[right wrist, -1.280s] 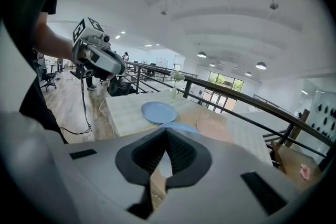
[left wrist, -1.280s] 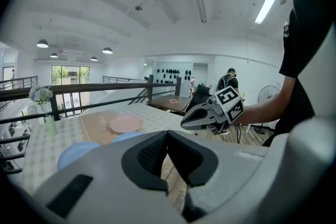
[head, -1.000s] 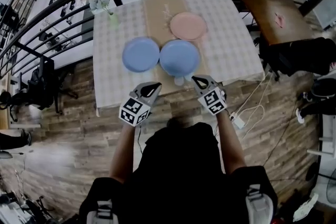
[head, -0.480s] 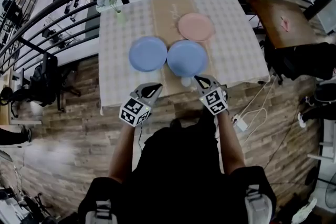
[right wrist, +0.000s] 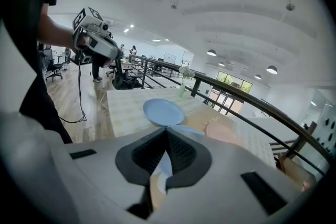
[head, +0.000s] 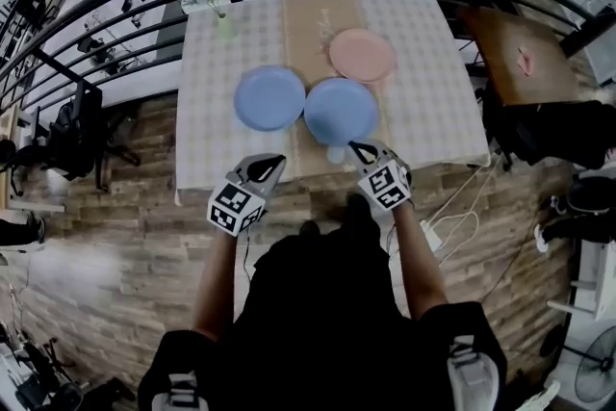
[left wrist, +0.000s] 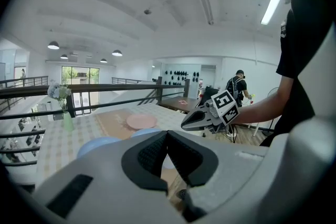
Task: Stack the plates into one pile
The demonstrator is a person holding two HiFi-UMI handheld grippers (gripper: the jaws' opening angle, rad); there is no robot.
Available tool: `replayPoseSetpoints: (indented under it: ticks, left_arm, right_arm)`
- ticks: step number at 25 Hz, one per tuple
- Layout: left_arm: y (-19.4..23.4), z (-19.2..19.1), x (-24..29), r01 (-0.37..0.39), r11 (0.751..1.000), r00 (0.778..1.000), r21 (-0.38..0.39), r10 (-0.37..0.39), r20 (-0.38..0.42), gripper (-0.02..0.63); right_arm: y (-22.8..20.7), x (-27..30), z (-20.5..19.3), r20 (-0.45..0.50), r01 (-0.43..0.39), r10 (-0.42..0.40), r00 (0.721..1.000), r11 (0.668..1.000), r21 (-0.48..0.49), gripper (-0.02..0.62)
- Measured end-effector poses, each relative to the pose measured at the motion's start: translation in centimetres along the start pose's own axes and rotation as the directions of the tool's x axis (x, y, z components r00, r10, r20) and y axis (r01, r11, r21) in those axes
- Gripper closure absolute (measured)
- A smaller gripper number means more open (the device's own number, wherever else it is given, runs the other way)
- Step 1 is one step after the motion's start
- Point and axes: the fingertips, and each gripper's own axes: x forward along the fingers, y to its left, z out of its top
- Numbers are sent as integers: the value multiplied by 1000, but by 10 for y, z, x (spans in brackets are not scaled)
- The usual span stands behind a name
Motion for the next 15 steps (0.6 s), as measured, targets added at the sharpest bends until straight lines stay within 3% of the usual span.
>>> replayPoseSetpoints:
  ticks: [15]
  left_arm:
    - [-2,12,29,-159,984,986,-85,163,34,606]
  right_arm:
    - [-18,23,-46,-105,-166,148,983,966,-199,595]
